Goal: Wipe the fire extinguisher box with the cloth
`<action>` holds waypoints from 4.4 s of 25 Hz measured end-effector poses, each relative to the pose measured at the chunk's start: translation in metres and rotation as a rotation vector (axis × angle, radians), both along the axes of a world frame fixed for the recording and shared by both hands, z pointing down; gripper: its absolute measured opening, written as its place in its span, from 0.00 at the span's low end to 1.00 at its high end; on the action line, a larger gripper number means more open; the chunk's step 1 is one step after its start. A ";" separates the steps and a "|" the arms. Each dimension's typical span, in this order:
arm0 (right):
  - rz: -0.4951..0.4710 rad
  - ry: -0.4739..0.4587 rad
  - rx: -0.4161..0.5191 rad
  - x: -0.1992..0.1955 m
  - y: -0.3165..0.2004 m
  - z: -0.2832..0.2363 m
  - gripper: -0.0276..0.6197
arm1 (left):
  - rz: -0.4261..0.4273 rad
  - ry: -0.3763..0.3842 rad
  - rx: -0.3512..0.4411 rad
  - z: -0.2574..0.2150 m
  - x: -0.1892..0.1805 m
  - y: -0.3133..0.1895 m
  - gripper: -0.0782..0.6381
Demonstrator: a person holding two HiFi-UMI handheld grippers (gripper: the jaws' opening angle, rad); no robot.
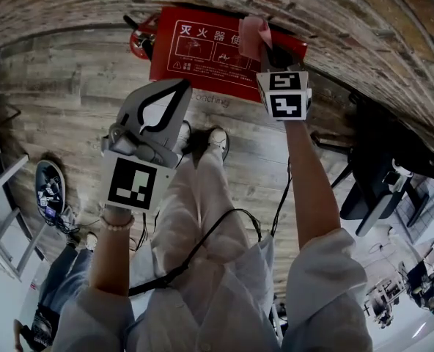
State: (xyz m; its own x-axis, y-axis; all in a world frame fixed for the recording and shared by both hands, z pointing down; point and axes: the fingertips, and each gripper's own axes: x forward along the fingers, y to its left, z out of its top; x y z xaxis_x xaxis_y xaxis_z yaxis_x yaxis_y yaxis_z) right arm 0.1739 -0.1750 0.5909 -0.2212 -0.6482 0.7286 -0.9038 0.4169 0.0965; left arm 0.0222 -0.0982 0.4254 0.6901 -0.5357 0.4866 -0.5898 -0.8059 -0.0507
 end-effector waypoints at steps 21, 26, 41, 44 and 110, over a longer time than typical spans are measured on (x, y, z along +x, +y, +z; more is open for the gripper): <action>0.133 0.065 -0.019 0.083 0.026 0.005 0.08 | 0.052 -0.006 -0.003 0.001 0.030 0.006 0.10; 0.164 0.074 -0.026 0.093 0.031 0.004 0.08 | 0.054 -0.006 -0.001 -0.001 0.032 0.008 0.10; 0.214 0.077 -0.020 0.098 0.034 0.002 0.08 | 0.050 -0.006 0.001 -0.003 0.023 0.011 0.10; 0.211 0.060 -0.007 0.095 0.037 -0.003 0.08 | 0.047 -0.005 0.003 -0.006 0.018 0.012 0.10; -0.259 -0.052 -0.068 -0.242 0.053 0.008 0.08 | -0.150 -0.003 -0.036 0.000 -0.138 0.023 0.10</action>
